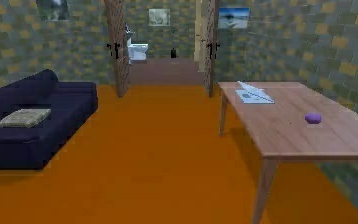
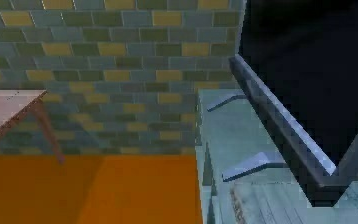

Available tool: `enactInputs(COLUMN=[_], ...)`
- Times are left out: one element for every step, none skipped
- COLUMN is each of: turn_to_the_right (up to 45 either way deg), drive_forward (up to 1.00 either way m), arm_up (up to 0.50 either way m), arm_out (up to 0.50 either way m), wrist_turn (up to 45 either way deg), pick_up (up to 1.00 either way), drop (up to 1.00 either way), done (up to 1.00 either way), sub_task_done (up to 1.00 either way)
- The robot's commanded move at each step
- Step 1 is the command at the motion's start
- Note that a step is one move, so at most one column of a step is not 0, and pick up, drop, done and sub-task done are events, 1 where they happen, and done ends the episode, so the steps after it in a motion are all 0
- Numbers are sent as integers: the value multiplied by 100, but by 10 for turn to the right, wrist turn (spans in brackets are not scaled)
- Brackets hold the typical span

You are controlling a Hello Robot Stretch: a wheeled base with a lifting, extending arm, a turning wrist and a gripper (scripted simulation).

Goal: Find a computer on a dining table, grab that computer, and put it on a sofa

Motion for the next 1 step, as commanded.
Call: enactInputs(turn_to_the_right=[-240], drive_forward=[0], arm_up=[0], arm_out=[0], wrist_turn=[0], pick_up=[0], drop=[0], done=[0], sub_task_done=[0])
